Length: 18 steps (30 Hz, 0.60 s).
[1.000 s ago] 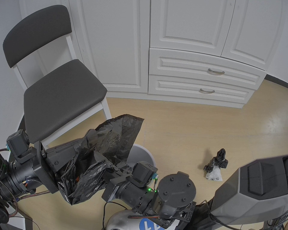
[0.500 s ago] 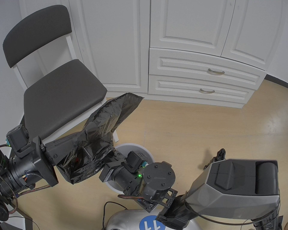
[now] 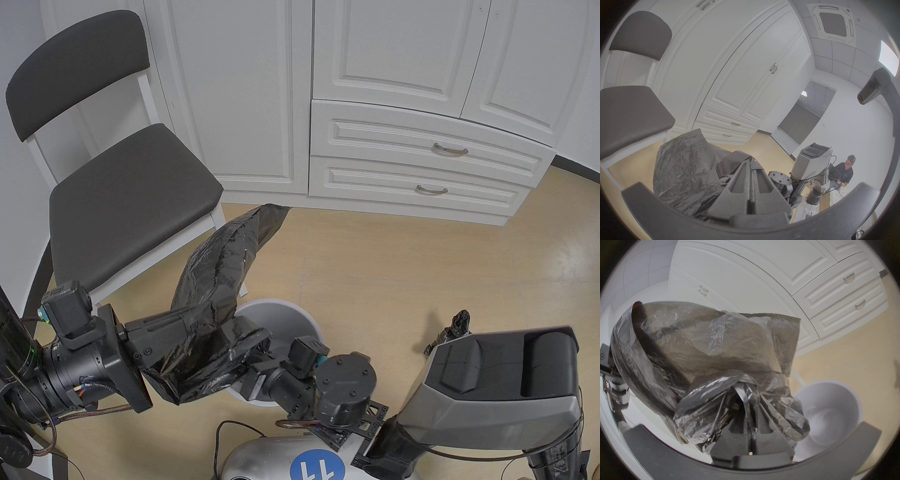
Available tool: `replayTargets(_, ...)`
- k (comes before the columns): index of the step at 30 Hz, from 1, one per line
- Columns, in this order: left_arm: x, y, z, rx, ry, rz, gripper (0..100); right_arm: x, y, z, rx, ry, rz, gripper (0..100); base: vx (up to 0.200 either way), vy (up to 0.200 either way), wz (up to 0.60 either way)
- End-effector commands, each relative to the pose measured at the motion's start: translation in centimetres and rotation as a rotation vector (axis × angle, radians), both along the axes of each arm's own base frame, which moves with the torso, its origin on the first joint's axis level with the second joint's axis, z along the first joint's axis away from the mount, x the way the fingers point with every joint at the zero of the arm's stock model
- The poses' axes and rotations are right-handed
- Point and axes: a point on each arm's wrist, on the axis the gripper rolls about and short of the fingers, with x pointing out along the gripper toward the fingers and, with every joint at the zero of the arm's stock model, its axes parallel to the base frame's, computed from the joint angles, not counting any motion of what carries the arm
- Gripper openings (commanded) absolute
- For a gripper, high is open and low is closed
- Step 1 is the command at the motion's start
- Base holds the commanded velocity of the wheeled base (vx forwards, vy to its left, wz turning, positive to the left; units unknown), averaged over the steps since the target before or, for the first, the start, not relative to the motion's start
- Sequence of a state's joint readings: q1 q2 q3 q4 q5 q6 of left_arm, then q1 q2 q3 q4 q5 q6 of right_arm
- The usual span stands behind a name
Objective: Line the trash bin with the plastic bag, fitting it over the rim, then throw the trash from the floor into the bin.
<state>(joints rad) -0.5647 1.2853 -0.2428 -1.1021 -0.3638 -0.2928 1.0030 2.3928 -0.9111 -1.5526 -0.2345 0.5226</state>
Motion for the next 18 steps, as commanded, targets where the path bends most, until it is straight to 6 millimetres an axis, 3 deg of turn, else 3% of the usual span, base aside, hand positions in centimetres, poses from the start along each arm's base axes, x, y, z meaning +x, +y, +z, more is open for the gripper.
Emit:
replayTargets(1,-0.5,-0.9,-1.1,0.026,0.042,-0.061,0,-3.3,-3.5,1.1,-0.07,0.045,-0.002,0,0.0,0.0,0.0)
replayTargets(4,-0.7,-0.8,-1.6,0.036,0.058,-0.066,0,-5.2,-5.4,0.7,-0.139,0.084,0.009,0,0.0,0.0,0.0)
replayTargets(10,-1.4,-0.4,-2.8,0.067,0.104,-0.075,0,-7.9,-6.7,-0.9,-0.251,0.127,0.065,0,0.0,0.0,0.0)
replayTargets(15,-0.8,-1.2,-4.2,0.112,0.163,-0.107,0,-9.0,-8.2,-1.7,-0.399,0.074,0.096,0,0.0,0.0,0.0)
replayTargets(18,0.2,-2.1,-3.9,0.108,0.162,-0.103,0,-8.7,-9.4,-1.5,-0.454,0.045,0.085,0,0.0,0.0,0.0)
